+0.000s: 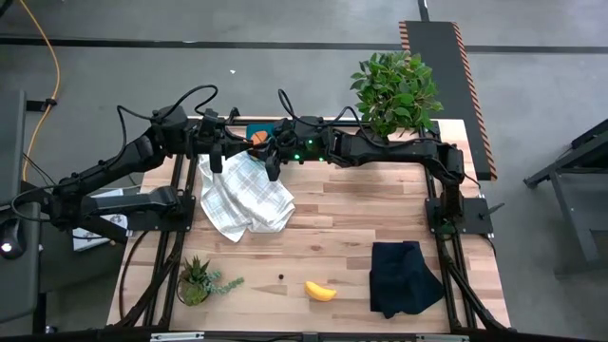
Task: Pick and placing Produce into tupperware
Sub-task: Put the yellow corn into the blue bin
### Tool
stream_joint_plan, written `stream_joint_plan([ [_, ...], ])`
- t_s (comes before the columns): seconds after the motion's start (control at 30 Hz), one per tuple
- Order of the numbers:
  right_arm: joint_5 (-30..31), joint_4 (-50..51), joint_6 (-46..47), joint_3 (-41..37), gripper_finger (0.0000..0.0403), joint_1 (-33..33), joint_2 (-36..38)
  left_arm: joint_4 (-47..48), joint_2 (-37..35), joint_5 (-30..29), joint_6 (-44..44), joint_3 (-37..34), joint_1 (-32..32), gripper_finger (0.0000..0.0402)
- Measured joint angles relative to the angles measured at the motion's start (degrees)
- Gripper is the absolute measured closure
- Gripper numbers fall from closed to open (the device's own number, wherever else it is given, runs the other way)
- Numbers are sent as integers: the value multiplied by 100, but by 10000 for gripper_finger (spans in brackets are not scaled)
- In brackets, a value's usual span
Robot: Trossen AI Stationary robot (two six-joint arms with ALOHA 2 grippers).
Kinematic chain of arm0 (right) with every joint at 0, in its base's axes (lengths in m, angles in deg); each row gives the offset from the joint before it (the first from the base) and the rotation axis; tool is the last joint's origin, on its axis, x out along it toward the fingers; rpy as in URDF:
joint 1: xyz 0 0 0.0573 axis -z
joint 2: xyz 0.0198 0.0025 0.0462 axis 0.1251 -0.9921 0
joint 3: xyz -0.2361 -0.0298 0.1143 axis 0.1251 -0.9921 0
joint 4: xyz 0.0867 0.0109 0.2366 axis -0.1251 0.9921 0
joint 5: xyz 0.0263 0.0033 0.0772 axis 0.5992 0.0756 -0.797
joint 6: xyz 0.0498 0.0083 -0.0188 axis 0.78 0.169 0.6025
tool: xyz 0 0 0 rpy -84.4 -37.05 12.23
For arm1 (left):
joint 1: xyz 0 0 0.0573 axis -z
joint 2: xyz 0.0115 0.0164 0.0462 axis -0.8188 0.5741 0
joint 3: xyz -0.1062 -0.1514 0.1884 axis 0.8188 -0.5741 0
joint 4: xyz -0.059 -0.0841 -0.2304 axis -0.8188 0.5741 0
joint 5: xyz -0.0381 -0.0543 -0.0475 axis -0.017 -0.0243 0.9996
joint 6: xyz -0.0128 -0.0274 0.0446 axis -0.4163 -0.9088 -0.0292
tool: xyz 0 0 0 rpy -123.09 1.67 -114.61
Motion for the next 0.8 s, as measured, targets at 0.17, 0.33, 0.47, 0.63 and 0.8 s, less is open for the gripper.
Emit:
stream_joint_plan([
  [0.17, -2, 10, 19, 0, 322, 1, 0, -4, 0, 7, 27, 0, 0, 367],
  [0.33, 17, 210, 35, 4, 279, 43, 0, 4, 0, 2, 57, 0, 0, 367],
  [0.47, -14, 536, 61, 11, 258, 77, 2, 32, 2, -14, 107, -7, 0, 367],
  [0.63, -49, 946, -31, 9, 251, 75, 2, 113, -4, -123, 193, -7, 0, 367],
  [0.8, -169, 1647, -137, 6, 251, 68, 2, 149, 0, -361, 272, -4, 0, 367],
])
